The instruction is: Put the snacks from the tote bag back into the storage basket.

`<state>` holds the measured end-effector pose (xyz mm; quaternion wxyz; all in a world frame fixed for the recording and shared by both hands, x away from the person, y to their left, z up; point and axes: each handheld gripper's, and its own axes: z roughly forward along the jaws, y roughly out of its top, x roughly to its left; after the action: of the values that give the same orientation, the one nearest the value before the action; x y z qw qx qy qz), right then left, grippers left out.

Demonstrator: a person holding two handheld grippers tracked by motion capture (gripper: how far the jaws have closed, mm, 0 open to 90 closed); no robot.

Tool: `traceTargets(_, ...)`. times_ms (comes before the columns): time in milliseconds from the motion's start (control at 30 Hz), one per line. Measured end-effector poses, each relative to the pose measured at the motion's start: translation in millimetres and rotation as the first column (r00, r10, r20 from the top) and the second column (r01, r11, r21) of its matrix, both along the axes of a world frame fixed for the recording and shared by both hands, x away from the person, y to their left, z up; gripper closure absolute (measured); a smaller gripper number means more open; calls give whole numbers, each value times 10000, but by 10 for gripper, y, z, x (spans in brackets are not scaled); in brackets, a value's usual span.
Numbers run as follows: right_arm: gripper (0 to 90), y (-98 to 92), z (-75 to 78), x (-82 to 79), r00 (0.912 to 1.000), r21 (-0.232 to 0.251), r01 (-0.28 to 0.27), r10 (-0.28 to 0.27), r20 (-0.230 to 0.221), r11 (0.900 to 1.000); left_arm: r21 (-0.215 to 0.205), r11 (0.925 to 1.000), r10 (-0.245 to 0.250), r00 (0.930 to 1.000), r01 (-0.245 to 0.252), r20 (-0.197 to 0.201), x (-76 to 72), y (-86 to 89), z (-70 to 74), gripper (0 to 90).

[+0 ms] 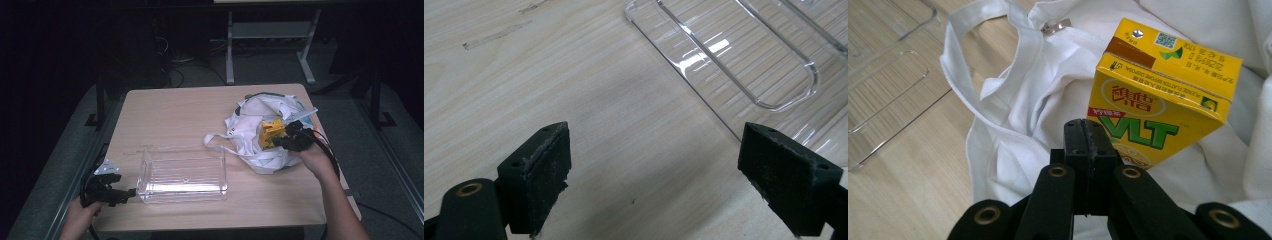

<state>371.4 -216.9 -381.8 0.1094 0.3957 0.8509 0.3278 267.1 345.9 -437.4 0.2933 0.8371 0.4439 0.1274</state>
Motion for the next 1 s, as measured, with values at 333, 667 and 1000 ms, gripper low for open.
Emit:
traceTargets(333,900,87,-104,140,9997,-50,185,-186,-180,9998,96,9999,-96,10000,96,-1,9,-23,-9,137)
traceTargets(667,900,133,-174,182,9995,-92,267,-268,-140,9996,262,9996,-110,9999,110,14,4,-19,-13,137)
traceTargets(1000,900,160,-179,182,9994,-151,330,-331,-62,9993,255,9997,-65,10000,64,31,-22,-7,-13,137)
